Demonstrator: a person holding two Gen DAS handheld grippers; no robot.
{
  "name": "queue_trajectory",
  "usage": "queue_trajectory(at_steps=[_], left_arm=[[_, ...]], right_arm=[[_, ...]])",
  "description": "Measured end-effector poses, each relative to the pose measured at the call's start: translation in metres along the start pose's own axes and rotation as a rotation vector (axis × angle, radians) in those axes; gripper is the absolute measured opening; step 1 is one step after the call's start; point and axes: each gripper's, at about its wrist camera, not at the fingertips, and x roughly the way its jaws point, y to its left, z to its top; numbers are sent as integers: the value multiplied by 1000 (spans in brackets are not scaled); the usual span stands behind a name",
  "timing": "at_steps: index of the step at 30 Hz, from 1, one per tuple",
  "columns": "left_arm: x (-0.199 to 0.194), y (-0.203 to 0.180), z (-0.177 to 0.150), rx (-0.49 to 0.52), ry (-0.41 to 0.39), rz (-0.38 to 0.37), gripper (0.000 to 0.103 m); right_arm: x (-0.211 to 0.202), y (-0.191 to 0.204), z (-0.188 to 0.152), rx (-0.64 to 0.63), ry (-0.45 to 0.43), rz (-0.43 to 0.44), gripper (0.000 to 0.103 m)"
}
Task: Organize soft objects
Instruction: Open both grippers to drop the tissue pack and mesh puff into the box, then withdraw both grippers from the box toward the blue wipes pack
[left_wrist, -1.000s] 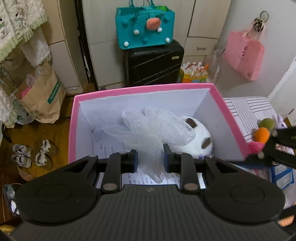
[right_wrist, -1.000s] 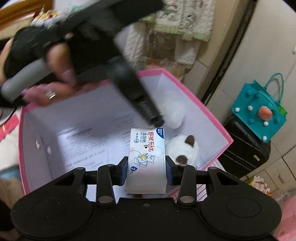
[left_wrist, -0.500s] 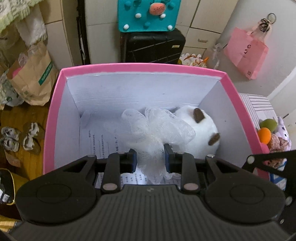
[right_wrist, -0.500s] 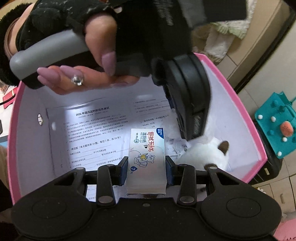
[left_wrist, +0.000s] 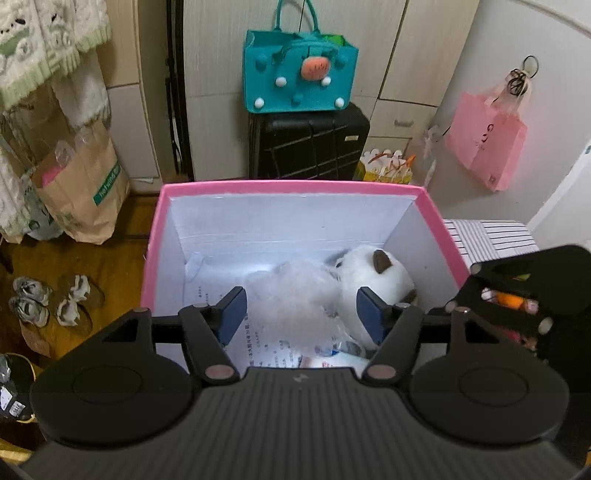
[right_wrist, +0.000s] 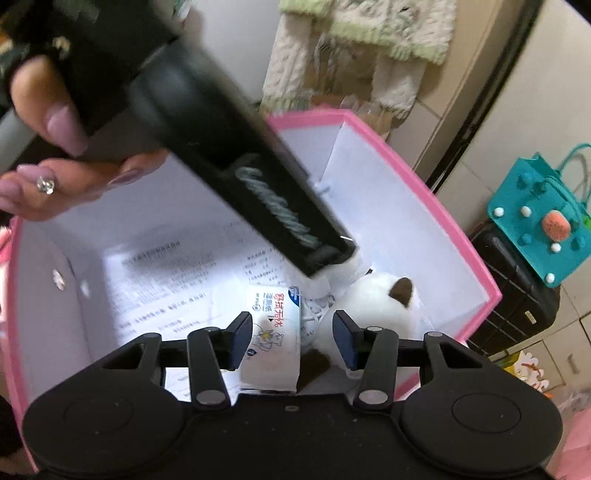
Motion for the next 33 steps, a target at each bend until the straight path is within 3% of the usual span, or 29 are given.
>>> queue_trajectory(at_steps=[6, 14, 20, 26, 33], left_arm=[[-27, 1, -8, 25, -14, 24, 67], [-71, 4, -26, 46, -14, 20, 70], [-111, -10, -44, 121, -40, 32, 73], [-142, -26, -59, 177, -11, 3, 76], [-176, -52, -81, 298, -43, 36, 79]], right_arm=[[-47, 4, -14, 91, -89, -15, 53], [-85, 29, -24, 140, -137, -23, 54], [-111, 42, -33, 188, -154, -8, 54], [-134, 49, -41, 229, -162, 7, 54], [-160, 61, -56, 246, -184, -18, 54]])
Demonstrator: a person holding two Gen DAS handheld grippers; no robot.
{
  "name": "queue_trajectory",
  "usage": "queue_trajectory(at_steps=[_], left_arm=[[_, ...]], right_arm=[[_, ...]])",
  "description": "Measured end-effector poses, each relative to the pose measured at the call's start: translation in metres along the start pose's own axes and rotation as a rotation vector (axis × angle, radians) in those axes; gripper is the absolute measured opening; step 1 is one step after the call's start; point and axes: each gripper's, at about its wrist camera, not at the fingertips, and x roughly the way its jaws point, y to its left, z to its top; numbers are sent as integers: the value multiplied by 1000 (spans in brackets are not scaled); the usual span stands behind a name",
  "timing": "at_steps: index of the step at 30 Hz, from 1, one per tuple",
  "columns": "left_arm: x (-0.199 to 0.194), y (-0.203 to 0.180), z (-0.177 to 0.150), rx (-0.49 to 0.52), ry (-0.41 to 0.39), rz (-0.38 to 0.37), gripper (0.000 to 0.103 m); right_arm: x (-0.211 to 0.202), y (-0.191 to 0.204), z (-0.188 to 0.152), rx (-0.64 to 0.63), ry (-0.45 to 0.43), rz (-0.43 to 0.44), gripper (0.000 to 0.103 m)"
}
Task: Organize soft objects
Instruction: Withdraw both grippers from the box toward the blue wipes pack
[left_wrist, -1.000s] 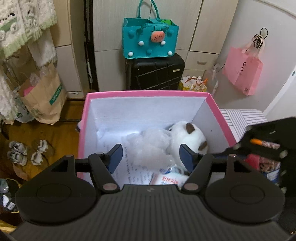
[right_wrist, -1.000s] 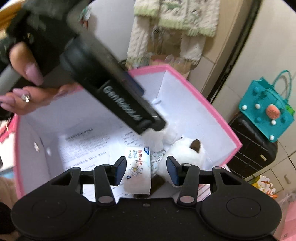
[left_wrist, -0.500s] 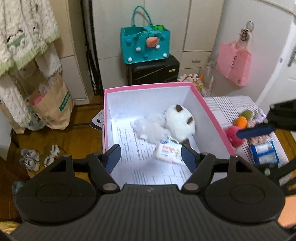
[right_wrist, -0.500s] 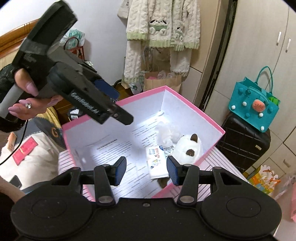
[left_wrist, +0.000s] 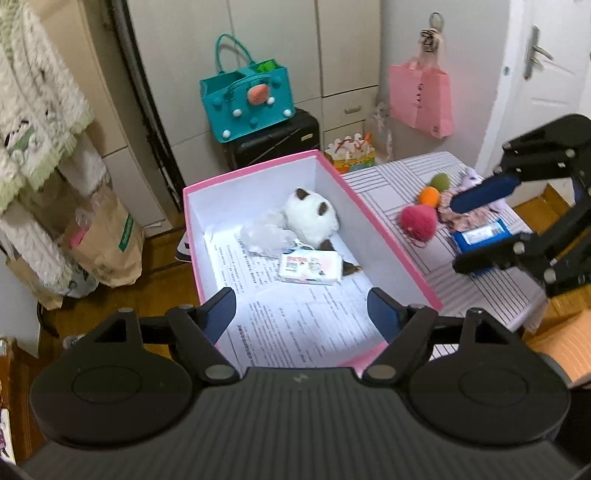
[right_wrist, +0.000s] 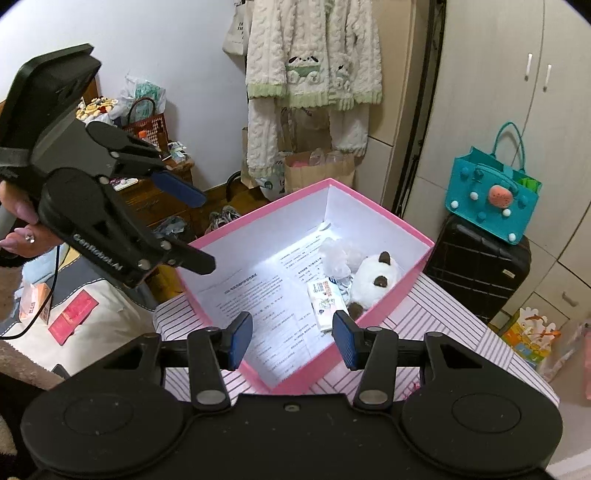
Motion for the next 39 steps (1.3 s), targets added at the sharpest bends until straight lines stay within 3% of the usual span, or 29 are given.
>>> queue_trajectory(at_steps=[14, 19, 29, 39], left_arm=[[-35, -51, -18, 117, -4, -58, 83], [-40, -75, -21, 166, 1, -78, 84], [-25, -128, -11, 246, 18, -135, 86], [8, -178, 9, 327, 4, -209, 95]], right_arm=[[-56, 14, -46, 11, -41, -87, 55], [-78, 22, -65, -15, -82, -141, 60], [-89, 2, -111, 50, -26, -199, 66], [-82, -48, -160, 202, 13, -213, 76]])
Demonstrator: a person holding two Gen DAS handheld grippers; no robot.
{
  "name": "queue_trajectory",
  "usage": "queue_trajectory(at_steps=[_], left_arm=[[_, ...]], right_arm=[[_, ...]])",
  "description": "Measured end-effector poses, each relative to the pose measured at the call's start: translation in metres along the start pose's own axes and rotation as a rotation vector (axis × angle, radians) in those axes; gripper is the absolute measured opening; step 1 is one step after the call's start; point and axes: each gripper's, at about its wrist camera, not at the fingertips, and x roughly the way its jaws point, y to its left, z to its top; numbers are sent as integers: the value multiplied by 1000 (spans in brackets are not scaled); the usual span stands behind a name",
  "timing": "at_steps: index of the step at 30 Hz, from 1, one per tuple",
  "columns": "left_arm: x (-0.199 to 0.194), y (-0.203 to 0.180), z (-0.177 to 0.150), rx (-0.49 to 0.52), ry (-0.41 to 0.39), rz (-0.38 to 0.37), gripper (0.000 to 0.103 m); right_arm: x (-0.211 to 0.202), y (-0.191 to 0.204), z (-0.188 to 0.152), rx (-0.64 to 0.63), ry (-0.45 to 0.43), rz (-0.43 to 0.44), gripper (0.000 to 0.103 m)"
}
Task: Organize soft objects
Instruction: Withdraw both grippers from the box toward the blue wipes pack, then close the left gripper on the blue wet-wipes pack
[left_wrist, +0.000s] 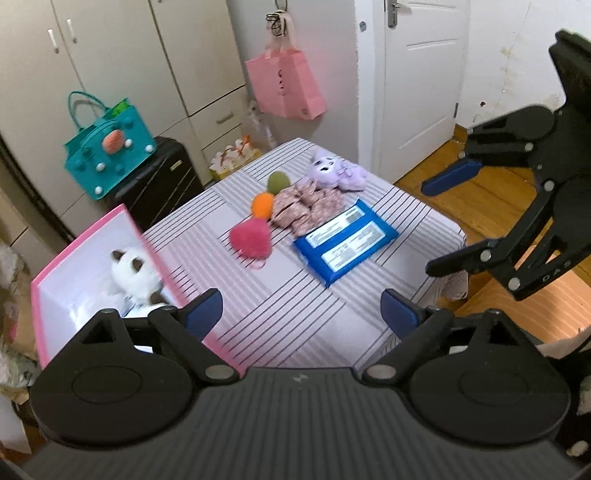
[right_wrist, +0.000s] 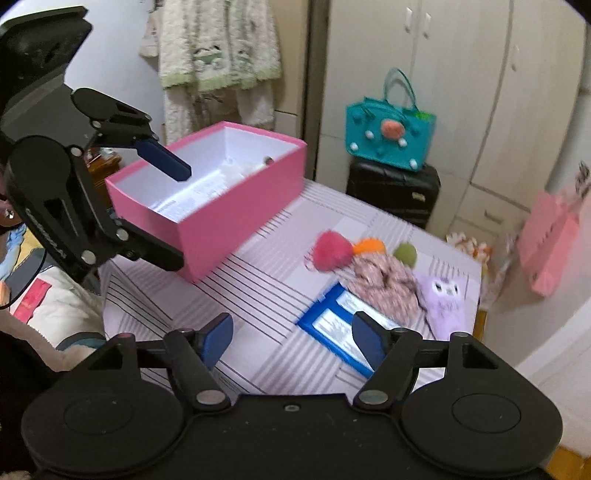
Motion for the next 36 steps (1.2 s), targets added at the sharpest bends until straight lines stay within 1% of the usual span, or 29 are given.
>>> queue_trajectory(at_steps=[2, 4, 9, 12, 14, 15, 17, 18, 21, 23, 24, 26, 29, 30, 31, 32, 33, 34, 36], left_arm=[[11, -3, 6, 3, -5, -12, 95], [24, -3, 12, -15, 0, -39, 96], [53, -2, 18, -78, -9, -90, 96], [69, -1, 16, -118, -41, -101, 96], [79, -3, 12, -144, -79, -83, 96], [85, -4, 10, -153, -91, -76, 94], [96, -5, 7, -178, -109, -66, 93], [102, -5, 6, -188, -115, -65, 93], [118, -5, 2, -219, -147, -53, 92], [131, -2, 1, -258, -145, -56, 91], [137, 0, 1, -276, -142, -69, 88], [147, 2, 0, -319, -148, -79, 87], [160, 3, -2, -351, -147, -71, 86], [164, 4, -2, -364, -141, -74, 79], [169, 5, -3, -382, -125, -81, 74], [174, 7, -4, -403, -109, -94, 64], [178, 9, -5, -418, -102, -111, 57], [182, 12, -6, -432, -96, -129, 55], [190, 15, -9, -459, -73, -129, 48]], right_arm=[[7, -11, -8, 32, 4, -4, 76], [14, -21, -18, 45, 1, -15, 77], [34, -42, -43, 62, -51, -40, 79], [50, -43, -61, 17, -104, -100, 79], [61, -44, -72, 11, -124, -140, 80], [66, -45, -75, 21, -136, -155, 79], [76, -50, -81, 58, -159, -174, 79], [80, -54, -84, 88, -169, -170, 79], [92, -74, -87, 228, -196, -147, 79], [97, -84, -89, 287, -208, -117, 79], [99, -90, -89, 322, -202, -105, 79], [103, -96, -90, 373, -196, -101, 79], [113, -100, -92, 395, -171, -98, 77], [114, -99, -94, 397, -162, -93, 75], [117, -99, -95, 401, -150, -84, 75], [120, -99, -96, 406, -144, -79, 75], [119, -98, -98, 405, -150, -84, 75], [119, -98, -99, 414, -157, -86, 75], [120, -96, -102, 428, -180, -86, 76]])
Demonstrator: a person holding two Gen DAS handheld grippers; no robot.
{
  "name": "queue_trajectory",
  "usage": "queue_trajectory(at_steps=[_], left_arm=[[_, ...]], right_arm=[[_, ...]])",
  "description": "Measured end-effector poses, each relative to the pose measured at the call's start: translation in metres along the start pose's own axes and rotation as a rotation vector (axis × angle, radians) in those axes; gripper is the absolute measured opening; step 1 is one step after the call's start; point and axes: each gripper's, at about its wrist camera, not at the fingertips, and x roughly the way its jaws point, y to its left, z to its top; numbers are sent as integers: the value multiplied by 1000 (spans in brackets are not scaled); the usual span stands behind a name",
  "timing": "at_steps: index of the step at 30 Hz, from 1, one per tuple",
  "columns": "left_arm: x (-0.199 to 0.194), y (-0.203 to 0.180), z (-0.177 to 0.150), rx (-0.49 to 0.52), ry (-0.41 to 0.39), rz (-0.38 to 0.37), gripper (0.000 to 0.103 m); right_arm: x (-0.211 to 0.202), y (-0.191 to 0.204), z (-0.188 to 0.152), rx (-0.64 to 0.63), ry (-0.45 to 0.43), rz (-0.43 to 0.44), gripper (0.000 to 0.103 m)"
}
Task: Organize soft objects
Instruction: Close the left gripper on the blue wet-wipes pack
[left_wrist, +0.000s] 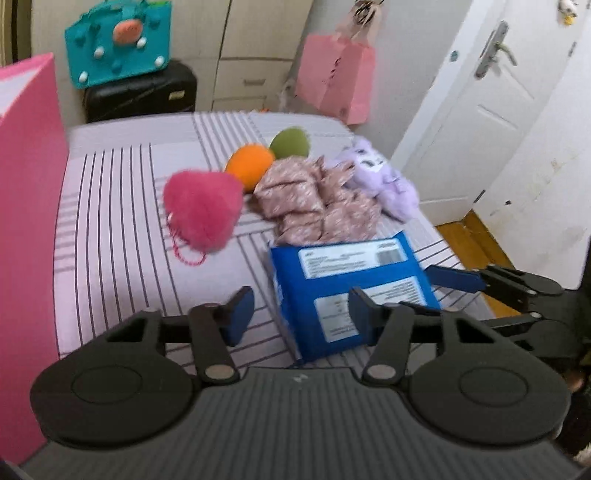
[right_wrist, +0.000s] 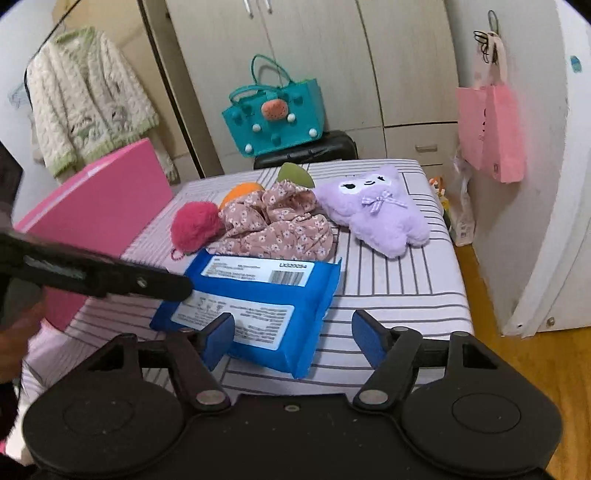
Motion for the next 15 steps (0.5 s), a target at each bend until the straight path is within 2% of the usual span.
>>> queue_trajectory(at_steps=[3, 5, 7, 8, 10, 15], left_arm=[[10, 3, -5, -28, 25, 7, 44], [12, 1, -8, -28, 4, 4, 43], [14, -6, -11, 13, -7, 13, 42], [15, -8, -12, 21, -7, 13, 37], [16, -11, -12, 16, -8, 14, 35], [14, -9, -16, -37, -30, -12, 33]], right_arm=[[1, 10, -6, -28, -22, -49, 76], [1, 12, -6, -13, -40, -53, 76], [3, 15, -7, -15, -51, -55, 69], [2, 16, -8, -11, -57, -42, 62], [1, 18, -9, 7, -66, -28, 54], [0, 23, -11, 28, -67, -28, 46]])
